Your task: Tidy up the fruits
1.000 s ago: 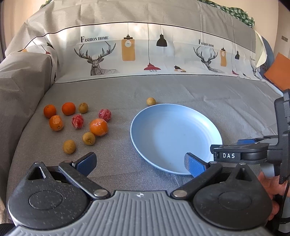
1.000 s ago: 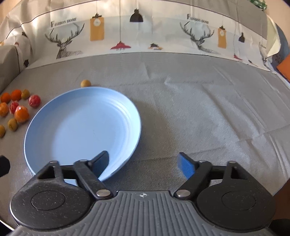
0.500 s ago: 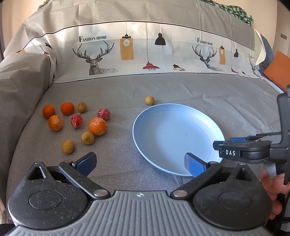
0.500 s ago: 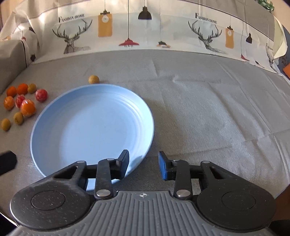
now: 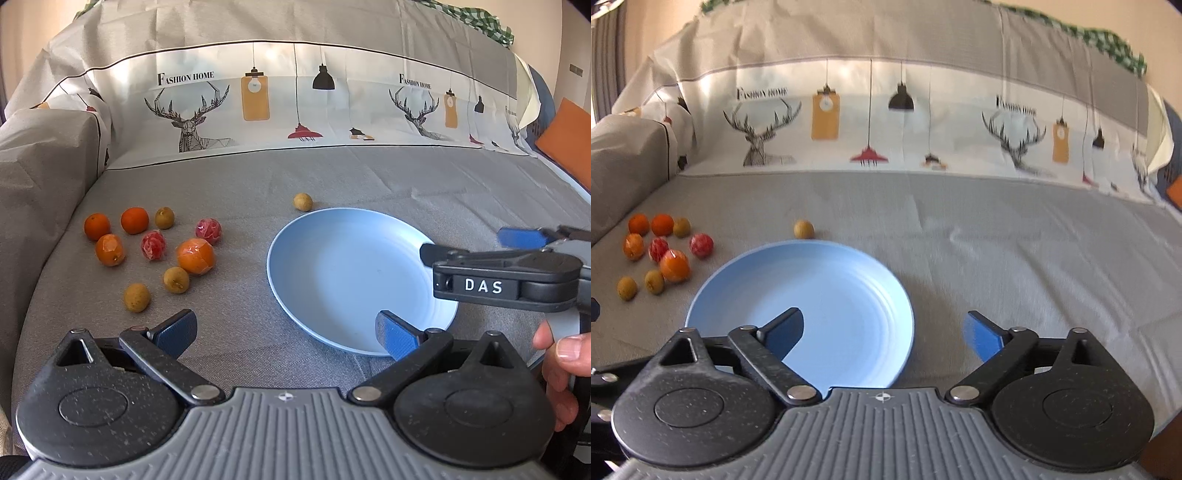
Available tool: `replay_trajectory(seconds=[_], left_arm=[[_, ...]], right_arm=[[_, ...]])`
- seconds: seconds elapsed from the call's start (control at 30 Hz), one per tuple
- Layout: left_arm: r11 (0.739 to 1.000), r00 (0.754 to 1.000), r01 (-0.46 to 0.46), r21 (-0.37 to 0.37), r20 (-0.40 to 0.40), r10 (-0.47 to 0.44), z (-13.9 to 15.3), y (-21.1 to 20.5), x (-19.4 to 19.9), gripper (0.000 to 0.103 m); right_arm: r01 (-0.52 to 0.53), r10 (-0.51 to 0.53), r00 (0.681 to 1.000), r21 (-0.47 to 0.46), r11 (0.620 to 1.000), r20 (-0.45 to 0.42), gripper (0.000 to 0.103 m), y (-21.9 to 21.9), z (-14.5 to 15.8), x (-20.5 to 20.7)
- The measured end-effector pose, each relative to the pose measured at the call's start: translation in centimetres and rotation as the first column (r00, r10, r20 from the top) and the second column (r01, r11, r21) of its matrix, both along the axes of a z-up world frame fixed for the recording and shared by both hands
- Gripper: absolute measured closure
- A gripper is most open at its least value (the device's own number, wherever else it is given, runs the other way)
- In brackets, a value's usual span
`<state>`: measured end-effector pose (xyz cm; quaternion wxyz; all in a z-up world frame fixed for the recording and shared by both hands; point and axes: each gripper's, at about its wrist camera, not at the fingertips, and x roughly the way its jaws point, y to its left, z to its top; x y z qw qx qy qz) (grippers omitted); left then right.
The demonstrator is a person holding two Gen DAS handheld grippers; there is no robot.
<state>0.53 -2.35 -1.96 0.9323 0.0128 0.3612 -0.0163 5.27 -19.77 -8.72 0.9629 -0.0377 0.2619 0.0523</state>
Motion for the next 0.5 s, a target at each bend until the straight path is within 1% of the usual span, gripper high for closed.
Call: replay_trajectory(seconds=[0.03, 0.1, 0.17, 0.27, 0.37, 0.5], left_arm=[[1.0, 1.0, 0.0, 0.0, 0.0, 0.0, 0.0, 0.0, 0.0, 0.0], [1.0, 1.0, 0.0, 0.0, 0.001, 0.0, 0.01, 0.0, 0.0, 0.0], [1.0, 1.0, 0.001, 0.003, 0.003, -0.001, -0.03, -0.07, -0.07, 0.0], [1.0, 1.0, 0.003, 0.008, 0.009, -0.003, -0.04, -0.21, -0.19, 0.0], [1.0, 1.0, 0.01, 0.016, 0.017, -0.01, -0.06, -0.37, -0.34, 0.0], [0.999, 0.999, 0.023, 0.026, 0.034, -0.024, 0.14, -0.62, -0.62, 0.0]], right_arm=[[0.005, -0.005, 1.0, -0.008, 1.0, 0.026, 0.003, 0.07, 0.16, -0.23], [0.017, -0.016, 0.997, -0.016, 1.0, 0.077, 0.001, 0.14, 0.52, -0.67], [0.013, -0.011, 0.994, -0.012, 1.0, 0.106, 0.001, 0.15, 0.81, -0.89], [-0.011, 0.009, 0.994, 0.013, 1.0, 0.109, 0.001, 0.13, 0.89, -0.94], [-0.016, 0.015, 0.994, 0.007, 1.0, 0.108, 0.001, 0.53, 0.78, -0.94], [-0.025, 0.022, 0.996, 0.025, 0.999, 0.091, 0.001, 0.87, 0.48, -0.91]])
